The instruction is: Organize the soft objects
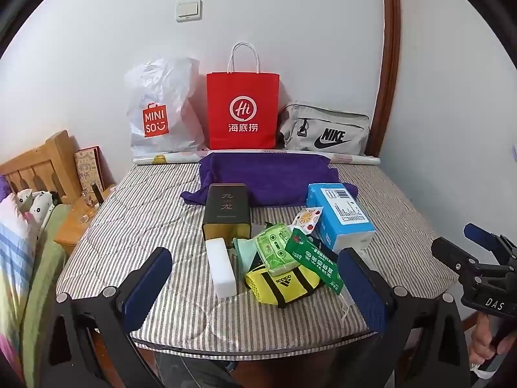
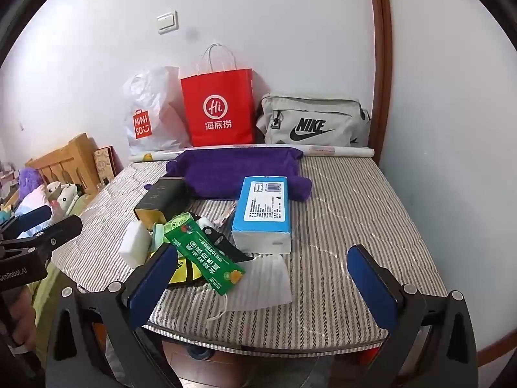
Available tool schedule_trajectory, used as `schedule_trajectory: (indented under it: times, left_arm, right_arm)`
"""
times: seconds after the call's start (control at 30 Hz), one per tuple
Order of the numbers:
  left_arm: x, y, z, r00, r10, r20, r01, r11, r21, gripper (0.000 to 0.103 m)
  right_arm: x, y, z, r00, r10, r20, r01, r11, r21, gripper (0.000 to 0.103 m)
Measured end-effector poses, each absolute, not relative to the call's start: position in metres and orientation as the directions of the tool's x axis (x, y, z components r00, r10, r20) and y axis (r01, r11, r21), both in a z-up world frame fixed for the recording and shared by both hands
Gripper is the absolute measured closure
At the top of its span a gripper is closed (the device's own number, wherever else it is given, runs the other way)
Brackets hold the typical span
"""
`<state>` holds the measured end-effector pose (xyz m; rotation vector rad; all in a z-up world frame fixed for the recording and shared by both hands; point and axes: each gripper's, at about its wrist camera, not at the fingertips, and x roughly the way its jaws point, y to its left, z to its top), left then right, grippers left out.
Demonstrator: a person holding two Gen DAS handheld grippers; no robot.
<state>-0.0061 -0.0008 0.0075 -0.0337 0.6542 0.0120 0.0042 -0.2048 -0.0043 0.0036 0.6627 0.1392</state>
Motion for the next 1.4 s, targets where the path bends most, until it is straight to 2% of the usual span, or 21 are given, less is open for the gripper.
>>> schedule_trajectory:
  times: [1.4]
  left_arm:
    - [-0.0075, 0.0051, 0.0081, 0.792, 0.004, -0.610, -0.025, 0.999, -0.026, 0.000]
  right_arm:
    - [-0.0033, -0.2083, -0.0039, 0.786, 0.135, -0.604, -0.126, 0.990, 0.057, 0.000]
